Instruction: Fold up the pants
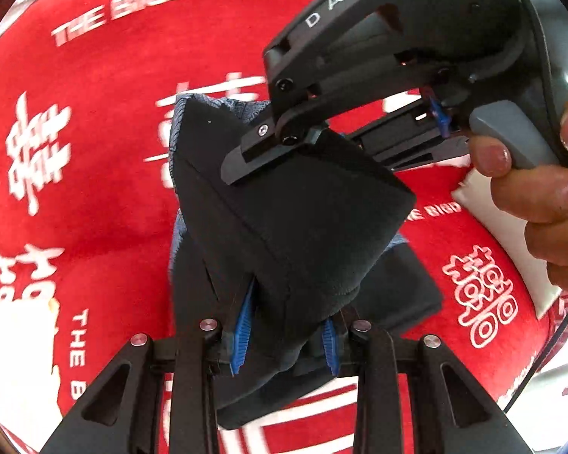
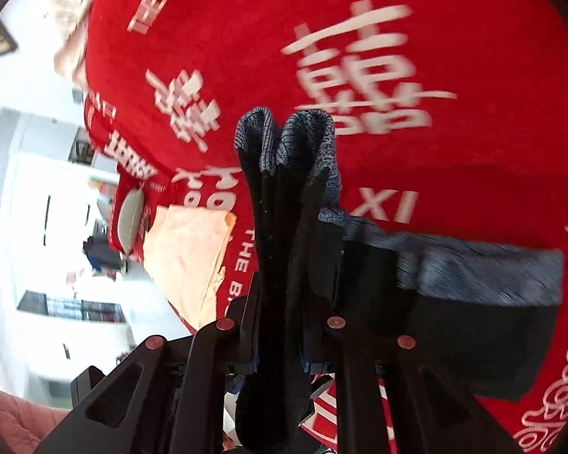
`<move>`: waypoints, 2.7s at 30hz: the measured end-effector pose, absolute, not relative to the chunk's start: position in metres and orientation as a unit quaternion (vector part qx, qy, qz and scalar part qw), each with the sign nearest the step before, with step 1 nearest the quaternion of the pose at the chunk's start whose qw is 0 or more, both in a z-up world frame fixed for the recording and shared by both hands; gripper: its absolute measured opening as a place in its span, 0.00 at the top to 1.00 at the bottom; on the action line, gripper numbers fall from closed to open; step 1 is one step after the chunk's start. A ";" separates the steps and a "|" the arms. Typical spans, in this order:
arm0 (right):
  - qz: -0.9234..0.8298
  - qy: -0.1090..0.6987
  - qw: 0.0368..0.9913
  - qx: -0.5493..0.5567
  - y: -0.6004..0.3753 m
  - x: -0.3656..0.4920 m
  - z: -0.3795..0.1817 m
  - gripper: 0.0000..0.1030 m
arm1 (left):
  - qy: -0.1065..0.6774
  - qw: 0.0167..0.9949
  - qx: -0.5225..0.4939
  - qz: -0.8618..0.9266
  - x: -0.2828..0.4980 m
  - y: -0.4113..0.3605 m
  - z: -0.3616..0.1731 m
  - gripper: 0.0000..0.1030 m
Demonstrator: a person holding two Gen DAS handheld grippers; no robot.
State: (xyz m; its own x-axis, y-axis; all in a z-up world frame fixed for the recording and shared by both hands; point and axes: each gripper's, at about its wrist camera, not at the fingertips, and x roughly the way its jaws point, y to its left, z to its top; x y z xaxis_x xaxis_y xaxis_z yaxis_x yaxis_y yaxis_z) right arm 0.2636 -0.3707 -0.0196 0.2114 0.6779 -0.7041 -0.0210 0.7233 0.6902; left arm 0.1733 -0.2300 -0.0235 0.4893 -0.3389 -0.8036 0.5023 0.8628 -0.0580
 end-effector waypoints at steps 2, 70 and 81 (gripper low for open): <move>0.229 0.575 0.726 0.301 -0.392 0.254 -0.023 0.84 | 0.441 0.853 0.107 -0.257 0.166 -0.251 -0.025 0.68; -0.067 0.651 0.727 0.211 -0.482 0.118 -0.156 0.66 | 0.668 0.731 -0.030 -0.137 0.191 -0.197 -0.170 0.09; -0.096 0.658 0.725 0.179 -0.463 0.122 -0.154 0.64 | 0.598 0.797 0.017 -0.084 0.271 -0.186 -0.133 0.09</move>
State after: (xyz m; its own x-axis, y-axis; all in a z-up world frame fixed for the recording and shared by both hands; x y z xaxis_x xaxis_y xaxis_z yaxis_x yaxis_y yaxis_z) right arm 0.1220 -0.4629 -0.1540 0.1150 0.0967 -0.9887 0.3746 0.9175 0.1333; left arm 0.2706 -0.1858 -0.1326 0.2710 -0.1142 -0.9558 0.1542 0.9853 -0.0740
